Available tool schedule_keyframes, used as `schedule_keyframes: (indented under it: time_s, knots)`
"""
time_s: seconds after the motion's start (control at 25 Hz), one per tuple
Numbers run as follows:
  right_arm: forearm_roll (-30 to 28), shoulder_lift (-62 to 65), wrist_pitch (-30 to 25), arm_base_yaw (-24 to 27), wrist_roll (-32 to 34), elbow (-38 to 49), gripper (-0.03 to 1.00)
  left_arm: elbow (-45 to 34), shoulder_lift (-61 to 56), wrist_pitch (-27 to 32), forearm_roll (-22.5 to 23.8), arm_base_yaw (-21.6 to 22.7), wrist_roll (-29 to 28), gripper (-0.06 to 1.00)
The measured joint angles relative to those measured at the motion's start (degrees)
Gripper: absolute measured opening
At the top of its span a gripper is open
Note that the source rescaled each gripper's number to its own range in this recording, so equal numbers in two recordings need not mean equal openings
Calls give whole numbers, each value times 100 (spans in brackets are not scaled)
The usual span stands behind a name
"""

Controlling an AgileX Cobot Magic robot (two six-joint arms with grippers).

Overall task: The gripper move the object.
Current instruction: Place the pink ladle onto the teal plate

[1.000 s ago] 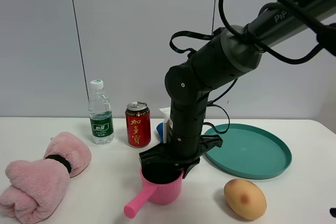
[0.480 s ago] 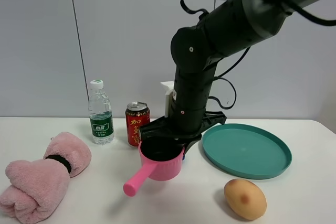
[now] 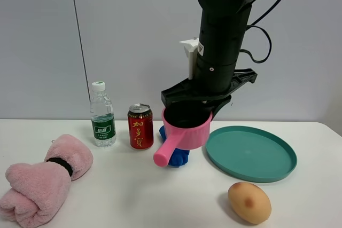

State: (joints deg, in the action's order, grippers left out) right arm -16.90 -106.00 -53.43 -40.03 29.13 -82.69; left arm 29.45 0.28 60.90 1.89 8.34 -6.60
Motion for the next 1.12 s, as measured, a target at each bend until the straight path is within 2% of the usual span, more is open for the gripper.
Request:
schedule_keyframes:
  time_s: [0.08,0.36,0.56,0.68,0.8,1.12]
  knots:
    - [-18,0,-51,61,21,0,0,0,0,0,0,0,0,100]
    - [-287,39,-208,971,-24,0,0,0,0,0,0,0,0,100]
    - [-314,65,-305,1653,-353,0,0,0,0,0,0,0,0,100]
    - [-319,65,-255,1973,-775,0,0,0,0,0,0,0,0,100]
    - [-319,32,-82,2197,-1065,0,0,0,0,0,0,0,0,100]
    - [-334,-540,270,2498,-1194,0,0,0,0,0,0,0,0,100]
